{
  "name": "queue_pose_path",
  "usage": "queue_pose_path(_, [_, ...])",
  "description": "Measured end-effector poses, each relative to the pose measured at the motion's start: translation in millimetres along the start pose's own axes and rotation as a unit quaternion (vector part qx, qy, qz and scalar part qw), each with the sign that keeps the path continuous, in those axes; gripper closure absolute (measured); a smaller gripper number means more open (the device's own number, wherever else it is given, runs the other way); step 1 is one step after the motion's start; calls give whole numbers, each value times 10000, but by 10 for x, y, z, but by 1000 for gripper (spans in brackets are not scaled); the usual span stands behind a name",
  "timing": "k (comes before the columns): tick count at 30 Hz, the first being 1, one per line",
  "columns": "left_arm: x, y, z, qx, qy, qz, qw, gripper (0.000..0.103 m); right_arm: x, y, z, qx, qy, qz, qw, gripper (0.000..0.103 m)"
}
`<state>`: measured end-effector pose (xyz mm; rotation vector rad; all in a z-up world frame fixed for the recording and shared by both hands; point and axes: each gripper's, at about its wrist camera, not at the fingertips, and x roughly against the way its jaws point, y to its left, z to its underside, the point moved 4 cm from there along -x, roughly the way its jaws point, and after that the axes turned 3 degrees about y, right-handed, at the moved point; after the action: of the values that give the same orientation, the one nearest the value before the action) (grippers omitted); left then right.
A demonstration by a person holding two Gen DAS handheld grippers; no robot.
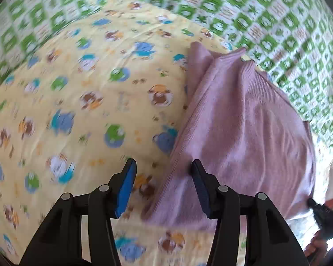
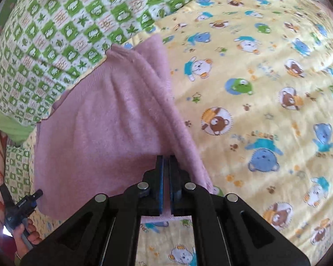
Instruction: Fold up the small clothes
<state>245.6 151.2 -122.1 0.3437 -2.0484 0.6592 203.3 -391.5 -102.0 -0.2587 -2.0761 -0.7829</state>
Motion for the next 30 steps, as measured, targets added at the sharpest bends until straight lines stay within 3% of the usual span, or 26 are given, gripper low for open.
queue_pose_path(6, [203,130,361,365,110,181,9991,46,226,65,109,42,-45,-56,10000,96])
queue_pose_path(12, [244,19,603,413,327,398,9978,44,300,394,294,386,44,-187,9991,93])
queue_pose_path(13, [230,-1,625,420,383,440,9974,44,301,492,332,520,71,-208,9984,88])
queue_pose_path(15, [189,-70,653,428,490,527,9965,44,301,618,408,676,130,-278,9972,66])
queue_pose_path(16, [173,-90,663,445,517,561,9961,44,306,709,468,783,157,-322,9963,51])
queue_pose_path(17, [158,-111,665,476,538,610,9955,44,323,756,530,856,142,-349,9956,46])
queue_pose_path(25, [-62,-113,594,1216,787,978,9846,43,259,1199,1016,1629,515,-545,9838,45])
queue_pose_path(30, [-162,-65,440,1684,661,1101,9773,42,183,1285,1187,1812,852,-759,9768,44])
